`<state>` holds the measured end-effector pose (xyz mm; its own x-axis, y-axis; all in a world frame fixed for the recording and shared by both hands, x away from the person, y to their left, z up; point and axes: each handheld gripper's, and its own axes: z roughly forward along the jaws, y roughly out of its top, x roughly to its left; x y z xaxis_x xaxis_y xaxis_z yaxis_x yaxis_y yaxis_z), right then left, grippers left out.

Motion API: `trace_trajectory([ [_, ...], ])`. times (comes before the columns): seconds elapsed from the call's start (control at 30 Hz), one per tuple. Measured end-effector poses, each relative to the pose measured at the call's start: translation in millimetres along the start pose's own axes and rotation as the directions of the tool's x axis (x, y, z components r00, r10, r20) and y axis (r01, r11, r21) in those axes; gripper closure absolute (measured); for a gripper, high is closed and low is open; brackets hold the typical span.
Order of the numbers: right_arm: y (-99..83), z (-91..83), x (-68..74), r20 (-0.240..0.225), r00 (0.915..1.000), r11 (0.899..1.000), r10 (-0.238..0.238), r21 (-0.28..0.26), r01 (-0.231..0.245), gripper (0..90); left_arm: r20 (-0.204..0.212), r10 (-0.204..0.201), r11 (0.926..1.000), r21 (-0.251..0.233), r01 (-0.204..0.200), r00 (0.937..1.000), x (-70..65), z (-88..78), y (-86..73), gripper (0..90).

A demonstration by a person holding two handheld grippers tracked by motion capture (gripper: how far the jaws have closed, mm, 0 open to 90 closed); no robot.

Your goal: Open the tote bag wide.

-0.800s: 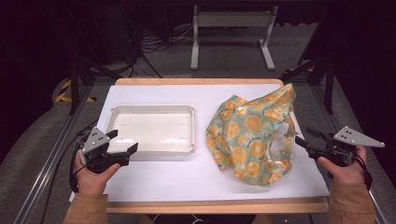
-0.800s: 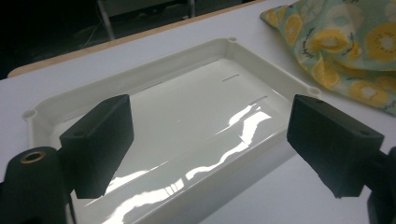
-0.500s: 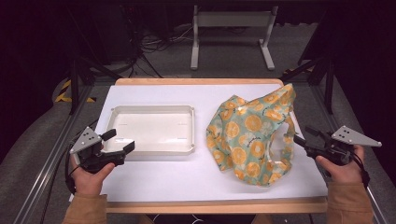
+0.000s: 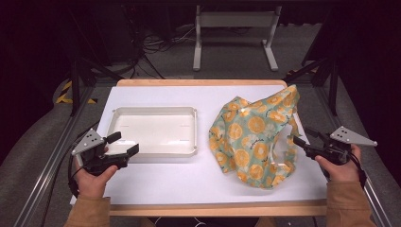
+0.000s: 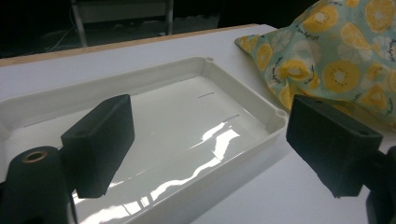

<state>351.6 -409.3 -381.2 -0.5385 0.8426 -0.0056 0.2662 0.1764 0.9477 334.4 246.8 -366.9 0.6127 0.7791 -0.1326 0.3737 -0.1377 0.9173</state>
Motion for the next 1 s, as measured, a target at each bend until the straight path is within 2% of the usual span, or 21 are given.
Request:
trace_trajectory([
  [0.1, -2.4, 2.2, -2.4, 0.005, 1.0000, 1.000, 0.006, 0.000, -0.006, 36.1, -0.004, 0.011, 0.9999, 0.008, -0.011, 0.9999, -1.6, 1.1, -0.1, 15.9],
  [0.23, -6.8, 8.3, -4.9, 0.027, 0.9996, 0.999, 0.005, 0.036, -0.006, 37.8, -0.005, 0.015, 0.9997, 0.018, -0.015, 0.9999, -3.1, 2.7, -0.3, 16.1],
  [0.4, -12.5, 14.9, -7.1, 0.021, 0.9996, 0.998, 0.018, 0.052, -0.019, 38.8, -0.007, 0.013, 0.9996, 0.025, -0.012, 0.9999, -2.4, 4.7, -1.5, 16.1],
  [0.63, -21.3, 28.0, -9.5, 0.031, 0.9995, 0.994, 0.010, 0.106, -0.013, 46.4, 0.001, -0.002, 0.9995, 0.033, 0.002, 1.0000, -1.9, 7.3, -3.3, 16.4],
  [0.83, -21.5, 34.0, -8.9, 0.040, 0.9992, 0.995, -0.007, 0.105, 0.003, 50.8, 0.000, -0.003, 0.9993, 0.037, 0.003, 1.0000, -2.0, 8.9, -4.2, 16.4],
  [0.9, -21.2, 34.1, -8.8, 0.044, 0.9990, 0.995, -0.009, 0.102, 0.004, 53.1, -0.001, -0.003, 0.9993, 0.037, 0.003, 1.0000, -1.8, 9.0, -4.4, 16.4],
  [1.0, -19.6, 32.1, -7.9, 0.053, 0.9981, 0.994, -0.032, 0.104, 0.027, 66.8, 0.008, -0.012, 0.9994, 0.033, 0.012, 0.9999, -1.1, 8.1, -4.4, 16.8],
])
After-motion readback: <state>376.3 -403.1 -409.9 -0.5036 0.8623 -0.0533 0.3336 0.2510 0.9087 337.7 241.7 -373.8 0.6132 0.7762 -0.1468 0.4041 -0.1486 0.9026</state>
